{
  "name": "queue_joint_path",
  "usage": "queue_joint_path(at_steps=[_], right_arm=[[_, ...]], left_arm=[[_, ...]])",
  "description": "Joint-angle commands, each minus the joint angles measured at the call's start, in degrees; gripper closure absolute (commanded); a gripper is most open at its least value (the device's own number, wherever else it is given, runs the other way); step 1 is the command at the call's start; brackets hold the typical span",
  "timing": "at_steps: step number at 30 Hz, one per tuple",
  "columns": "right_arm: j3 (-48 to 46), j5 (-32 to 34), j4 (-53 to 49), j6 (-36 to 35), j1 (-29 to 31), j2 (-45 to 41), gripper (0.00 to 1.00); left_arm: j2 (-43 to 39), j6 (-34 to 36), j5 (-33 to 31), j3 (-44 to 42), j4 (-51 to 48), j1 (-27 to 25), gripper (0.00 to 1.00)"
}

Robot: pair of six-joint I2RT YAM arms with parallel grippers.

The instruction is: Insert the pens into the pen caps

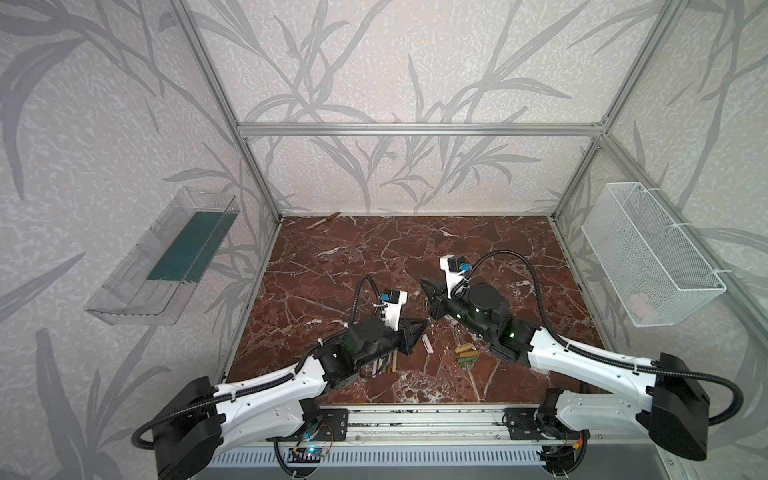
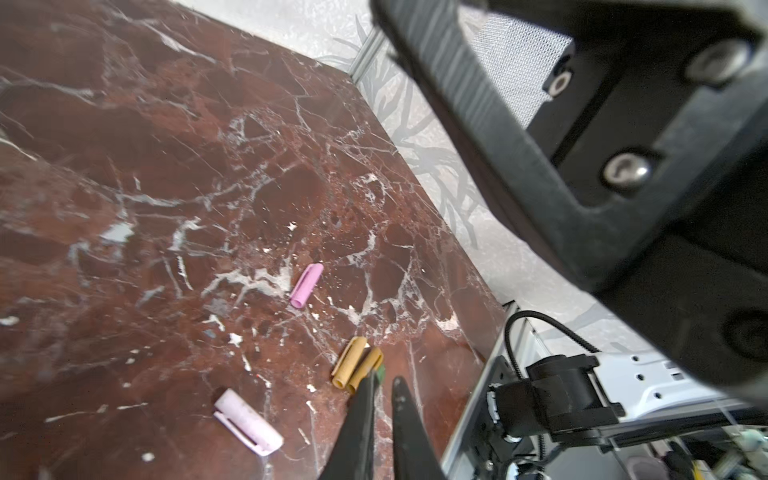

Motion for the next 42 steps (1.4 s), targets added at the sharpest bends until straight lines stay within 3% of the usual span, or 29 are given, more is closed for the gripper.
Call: queue_joint_path(at_steps=[1, 3, 8, 14, 18, 27, 34, 42], right_arm=[[-1.2, 5.4, 0.8, 0.8, 0.1, -2.5, 1.0], [-0.8, 7.7, -1.7, 0.9, 0.1, -3.6, 1.0], [-1.2, 10.9, -4.8, 0.9, 0.0, -5.5, 0.88], [-2.4, 13.5, -7.4, 1.4, 0.1, -7.9, 0.8], [-3.6, 14.6, -8.4, 1.0, 0.1, -10.0, 0.75], [-3.7, 16.9, -10.7, -0.9, -0.2, -11.2, 0.61], [-5.0, 17.1, -7.4, -3.8, -2.2, -11.8, 0.5], [-5.0, 15.1, -4.9, -4.9, -8.3, -11.0, 0.44]], left_arm=[[-3.7, 4.3, -5.0, 3.2, -8.1, 2.3, 0.76], [-5.4, 4.8, -5.1, 3.3, -9.7, 5.4, 0.69], [-5.7, 6.4, -2.1, 4.7, -12.2, 14.5, 0.58], [0.0, 12.9, -1.4, 11.8, -17.1, 24.5, 0.41], [4.7, 18.7, -4.9, 15.6, -16.6, 28.9, 0.28], [27.3, 27.8, 0.3, 34.4, -18.9, 42.8, 0.23], [38.3, 33.6, -0.9, 44.4, -16.3, 49.0, 0.17], [51.1, 39.1, 1.8, 57.0, -14.7, 55.1, 0.19]])
